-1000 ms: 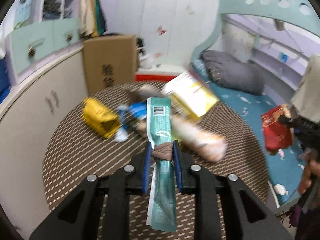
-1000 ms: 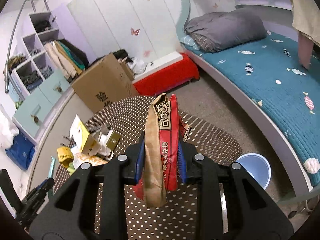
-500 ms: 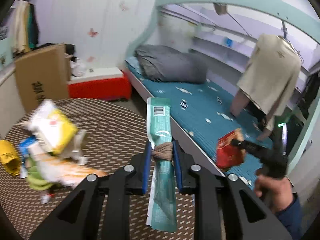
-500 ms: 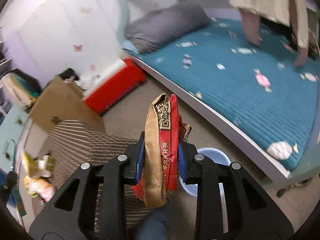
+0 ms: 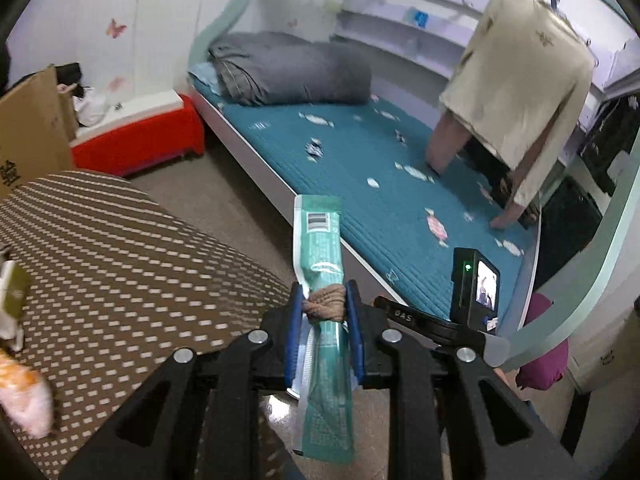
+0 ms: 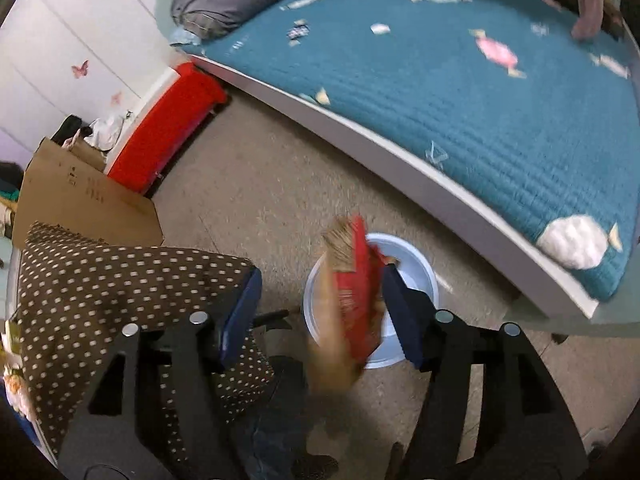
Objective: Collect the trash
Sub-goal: 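Carry both items to the blue bin and open both tools to drop them, then return to the table and grasp the white-orange wrapper with the right tool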
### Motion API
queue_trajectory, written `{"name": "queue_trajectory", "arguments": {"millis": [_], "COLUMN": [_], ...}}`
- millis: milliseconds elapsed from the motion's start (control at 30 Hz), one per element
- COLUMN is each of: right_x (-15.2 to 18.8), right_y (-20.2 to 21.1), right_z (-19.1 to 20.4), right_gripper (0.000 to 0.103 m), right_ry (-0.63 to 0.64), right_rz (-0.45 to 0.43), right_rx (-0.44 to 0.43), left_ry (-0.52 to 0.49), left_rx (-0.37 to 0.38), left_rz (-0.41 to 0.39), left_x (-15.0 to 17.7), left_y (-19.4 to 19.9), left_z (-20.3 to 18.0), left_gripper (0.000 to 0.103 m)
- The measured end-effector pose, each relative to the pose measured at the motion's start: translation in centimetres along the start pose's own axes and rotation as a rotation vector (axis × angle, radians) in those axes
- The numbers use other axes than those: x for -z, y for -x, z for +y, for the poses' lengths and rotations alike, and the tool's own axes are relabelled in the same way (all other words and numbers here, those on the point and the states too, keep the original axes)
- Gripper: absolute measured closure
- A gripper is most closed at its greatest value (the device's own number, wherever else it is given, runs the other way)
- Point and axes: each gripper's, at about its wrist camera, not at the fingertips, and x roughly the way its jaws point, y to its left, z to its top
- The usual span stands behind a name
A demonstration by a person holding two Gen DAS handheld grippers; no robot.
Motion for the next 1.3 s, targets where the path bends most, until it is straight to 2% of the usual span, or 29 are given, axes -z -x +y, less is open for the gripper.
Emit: {"name": "queue_trajectory", "arguments": {"millis": [33,67,400,433,467,533,667,767,1100,1300], "right_x": [0.0,0.1,0.1,0.1,0.0,-0.1,0.1,0.5,1.4,2.6], "right_y": [0.2,0.8,10.7,11.3,12.1,13.1,14.5,15.4,18.8,21.4], "right_z": [-0.3,-0.8,-3.4,-3.4,-3.4,-3.5,-2.9,-1.7,3.1,6.7], "right_gripper": [0.026,0.023,0.006,0.006,0.006,0.006,0.006,0.006,0.006,0.006], "right_ry": [-0.011,-0.023,-0.086,-0.086,-0.085,-0.081,-0.061,-0.002,0.076,0.147], "right_rz": [-0.007,-0.025,-0.233,-0.245,-0.26,-0.279,-0.308,-0.364,-0.369,-0.403], "right_rx": [-0.007,-0.009,-0.06,-0.061,-0.063,-0.075,-0.084,-0.025,-0.035,-0.03], "left_ry": [-0.005,-0.016,-0.095,-0.107,-0.111,-0.104,-0.089,-0.097,-0.135,-0.127], "left_rx": [0.003,0.005,0.051,0.053,0.036,-0.016,-0.012,-0.038,-0.074,-0.086], "left_rz": [0.014,0.031,0.215,0.238,0.262,0.242,0.195,0.153,-0.009,-0.081], "left_x": [0.0,-0.1,0.8,1.0,1.1,1.1,0.5,0.1,-0.1,0.1], "left_y": [-0.7,-1.6,-10.5,-11.1,-12.0,-12.5,-11.3,-9.7,-0.7,3.9], "left_z": [-0.3,-0.7,-4.5,-4.6,-4.8,-4.7,-4.2,-4.3,-4.1,-3.3], "left_gripper": [0.083,0.083,0.081,0.072,0.043,0.012,0.012,0.012,0.012,0.012]}}
